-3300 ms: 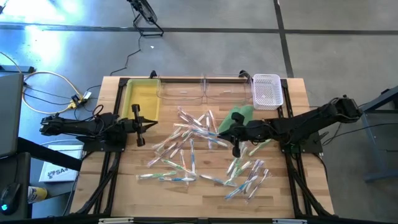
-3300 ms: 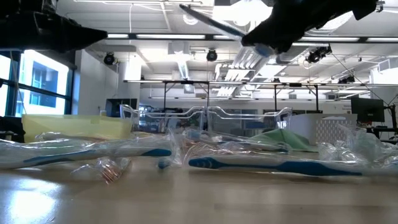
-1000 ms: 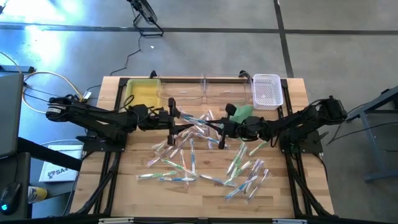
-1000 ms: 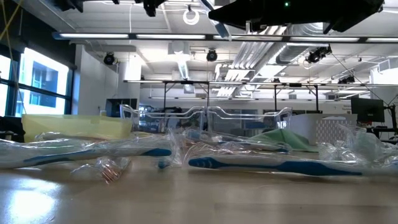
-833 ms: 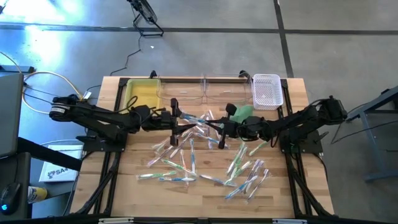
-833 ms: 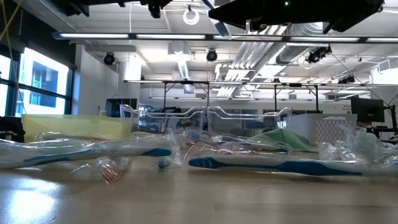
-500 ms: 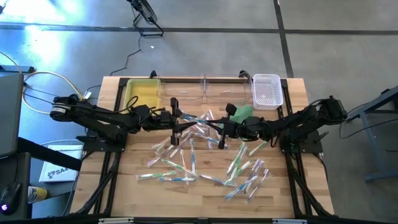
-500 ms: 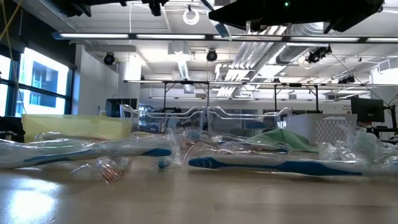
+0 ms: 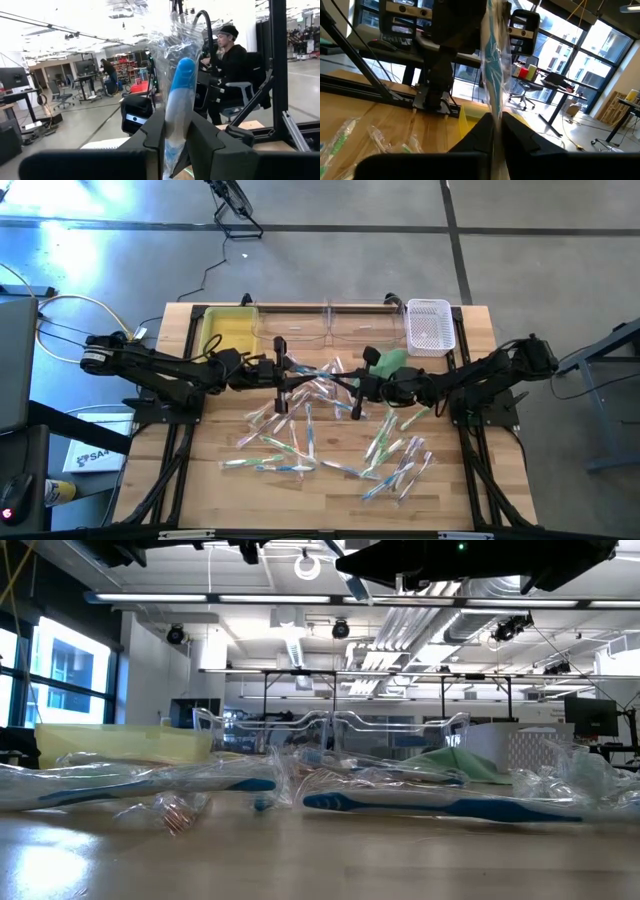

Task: Pick & Place Toothbrushes
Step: Put the blue toothbrush into the yellow bin

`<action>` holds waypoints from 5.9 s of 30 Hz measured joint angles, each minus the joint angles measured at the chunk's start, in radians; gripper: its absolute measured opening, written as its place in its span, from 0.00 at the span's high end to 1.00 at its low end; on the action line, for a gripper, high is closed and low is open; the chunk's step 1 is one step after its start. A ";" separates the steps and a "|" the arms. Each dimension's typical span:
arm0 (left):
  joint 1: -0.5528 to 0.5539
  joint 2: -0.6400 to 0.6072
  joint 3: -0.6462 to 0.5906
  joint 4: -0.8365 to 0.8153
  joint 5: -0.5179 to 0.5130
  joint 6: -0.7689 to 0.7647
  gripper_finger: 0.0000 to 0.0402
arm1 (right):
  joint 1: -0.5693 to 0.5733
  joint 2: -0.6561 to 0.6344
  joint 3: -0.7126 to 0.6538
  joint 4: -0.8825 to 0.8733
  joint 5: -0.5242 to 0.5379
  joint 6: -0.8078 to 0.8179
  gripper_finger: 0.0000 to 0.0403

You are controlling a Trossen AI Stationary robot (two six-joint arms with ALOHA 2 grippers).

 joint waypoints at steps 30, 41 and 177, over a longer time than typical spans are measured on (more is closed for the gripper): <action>0.311 -0.550 -0.001 -0.792 -0.020 0.044 0.88 | 0.140 -0.206 0.000 -0.494 0.208 0.233 0.42; 0.444 -0.777 -0.001 -1.251 -0.249 -0.056 0.88 | 0.141 -0.206 0.000 -0.592 0.099 0.395 0.60; -0.022 -0.373 -0.177 -0.531 -0.022 0.391 1.00 | 0.141 -0.205 0.000 -0.643 0.080 0.497 0.72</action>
